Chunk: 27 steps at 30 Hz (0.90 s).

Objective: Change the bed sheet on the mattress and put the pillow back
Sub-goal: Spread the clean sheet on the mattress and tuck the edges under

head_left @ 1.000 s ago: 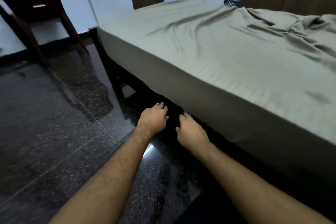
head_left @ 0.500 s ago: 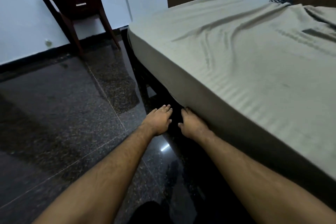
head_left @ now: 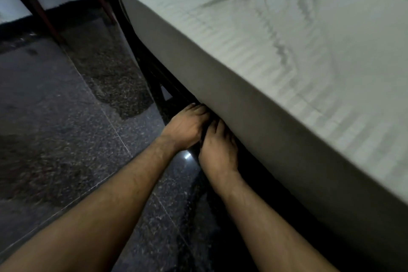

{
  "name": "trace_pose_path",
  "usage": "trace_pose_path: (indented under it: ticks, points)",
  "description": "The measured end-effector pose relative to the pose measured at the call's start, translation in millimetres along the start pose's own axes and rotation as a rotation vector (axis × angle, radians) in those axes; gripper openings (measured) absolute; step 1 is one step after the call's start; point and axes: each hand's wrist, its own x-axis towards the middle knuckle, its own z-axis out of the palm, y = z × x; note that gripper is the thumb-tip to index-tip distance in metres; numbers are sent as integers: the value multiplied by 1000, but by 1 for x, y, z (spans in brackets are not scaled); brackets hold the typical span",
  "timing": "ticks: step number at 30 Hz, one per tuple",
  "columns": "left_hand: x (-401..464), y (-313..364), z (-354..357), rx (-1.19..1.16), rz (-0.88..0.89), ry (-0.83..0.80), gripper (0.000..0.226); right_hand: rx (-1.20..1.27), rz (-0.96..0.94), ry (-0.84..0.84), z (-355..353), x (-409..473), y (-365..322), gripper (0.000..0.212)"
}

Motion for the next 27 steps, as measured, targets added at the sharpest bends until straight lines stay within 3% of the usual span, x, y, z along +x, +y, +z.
trace_pose_path:
  ticks: [3, 6, 9, 11, 15, 19, 23, 27]
  points:
    - [9, -15, 6, 22, 105, 20, 37, 65, 41, 35, 9, 26, 1, 72]
    - [23, -13, 7, -57, 63, -49, 27, 126, 55, -15, 32, 56, 13, 62]
    - [34, -10, 1, -44, -38, -119, 46, 63, 96, -26, 42, 70, 9, 60]
    - [35, -10, 2, 31, 24, -123, 56, 29, 137, 4, 41, 71, 8, 61]
    - [20, -9, -2, 81, -24, -52, 40, -95, 5, -144, 38, 70, 9, 65]
    - [7, 2, 0, 65, -104, -69, 40, -200, -73, -240, -4, 48, 9, 74]
    - [14, 3, -4, 108, -122, -186, 44, -135, -73, -312, -47, 14, 0, 86]
    - [36, 3, -19, 169, -235, -393, 43, -63, -56, -313, -60, -4, -16, 62]
